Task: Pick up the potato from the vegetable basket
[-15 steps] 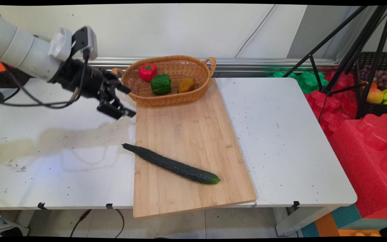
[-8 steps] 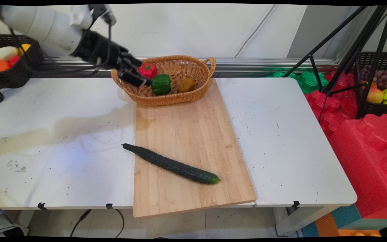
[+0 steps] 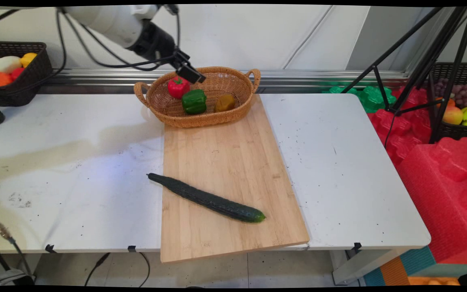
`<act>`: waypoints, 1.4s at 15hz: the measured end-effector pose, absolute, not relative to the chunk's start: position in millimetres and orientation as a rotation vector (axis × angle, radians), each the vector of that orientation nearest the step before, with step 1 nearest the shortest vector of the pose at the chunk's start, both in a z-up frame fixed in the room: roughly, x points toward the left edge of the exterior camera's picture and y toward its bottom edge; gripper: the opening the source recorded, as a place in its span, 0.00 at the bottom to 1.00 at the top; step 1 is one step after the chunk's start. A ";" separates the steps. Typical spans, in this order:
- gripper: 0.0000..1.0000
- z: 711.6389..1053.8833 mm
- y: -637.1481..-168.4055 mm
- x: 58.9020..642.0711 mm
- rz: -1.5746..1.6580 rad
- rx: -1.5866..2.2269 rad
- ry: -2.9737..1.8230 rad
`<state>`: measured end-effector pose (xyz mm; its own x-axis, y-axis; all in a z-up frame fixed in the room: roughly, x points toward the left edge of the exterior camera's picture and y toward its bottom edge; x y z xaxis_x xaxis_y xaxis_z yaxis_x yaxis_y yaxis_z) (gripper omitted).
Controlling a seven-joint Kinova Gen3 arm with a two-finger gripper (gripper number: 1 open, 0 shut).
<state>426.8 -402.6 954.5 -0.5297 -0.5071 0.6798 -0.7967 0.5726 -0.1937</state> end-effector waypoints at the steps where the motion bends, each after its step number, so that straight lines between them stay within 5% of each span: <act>1: 1.00 952.5 -410.3 424.1 0.673 1.046 -2.242; 10: 1.00 904.4 -493.0 390.8 0.645 1.143 -2.337; 21: 1.00 857.0 -536.3 358.0 0.517 1.185 -2.398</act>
